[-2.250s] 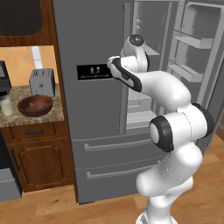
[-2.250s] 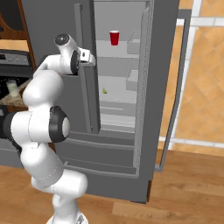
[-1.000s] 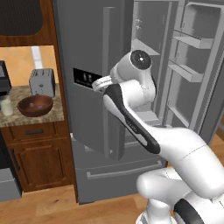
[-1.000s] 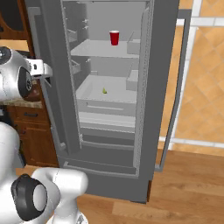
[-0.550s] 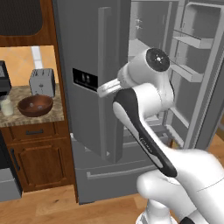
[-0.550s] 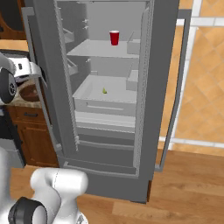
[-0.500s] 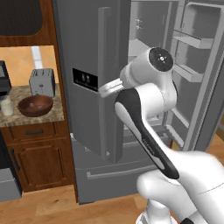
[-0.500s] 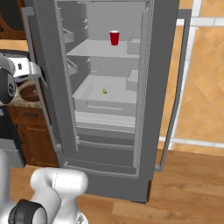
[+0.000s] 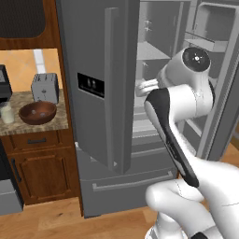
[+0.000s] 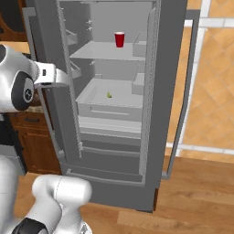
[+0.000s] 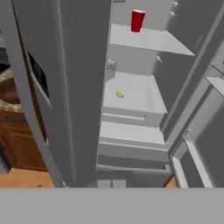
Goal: Grab a lemon wedge from the fridge and one ice cube from the ice bowl, and put them in the glass of lemonade.
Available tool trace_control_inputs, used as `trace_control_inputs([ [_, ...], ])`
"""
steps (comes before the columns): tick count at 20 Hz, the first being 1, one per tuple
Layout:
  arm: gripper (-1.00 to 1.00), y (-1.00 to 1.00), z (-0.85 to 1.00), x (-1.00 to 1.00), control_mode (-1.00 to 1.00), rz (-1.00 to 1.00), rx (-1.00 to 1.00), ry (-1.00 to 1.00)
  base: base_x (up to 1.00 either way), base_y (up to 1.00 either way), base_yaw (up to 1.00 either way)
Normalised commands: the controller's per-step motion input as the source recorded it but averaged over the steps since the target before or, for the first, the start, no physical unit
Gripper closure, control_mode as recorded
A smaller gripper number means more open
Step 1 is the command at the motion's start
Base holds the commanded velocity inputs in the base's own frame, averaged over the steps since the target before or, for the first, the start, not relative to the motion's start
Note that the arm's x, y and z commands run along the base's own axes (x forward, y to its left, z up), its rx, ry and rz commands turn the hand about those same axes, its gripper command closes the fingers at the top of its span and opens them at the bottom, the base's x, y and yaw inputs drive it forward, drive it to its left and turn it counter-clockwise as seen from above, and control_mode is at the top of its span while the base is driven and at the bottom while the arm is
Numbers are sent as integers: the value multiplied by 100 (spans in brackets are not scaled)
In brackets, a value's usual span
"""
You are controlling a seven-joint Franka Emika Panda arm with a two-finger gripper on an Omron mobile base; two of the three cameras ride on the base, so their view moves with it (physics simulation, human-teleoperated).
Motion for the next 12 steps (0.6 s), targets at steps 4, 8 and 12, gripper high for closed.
trace_control_inputs([
  [4, 100, -67, -6, 53, -100, -7, 14, 2, 0, 0, 0],
  [8, -100, -6, 0, 48, -100, 3, 16, 1, 0, 0, 0],
  [12, -100, 19, 3, 42, -100, 32, 17, 0, 0, 0, 0],
])
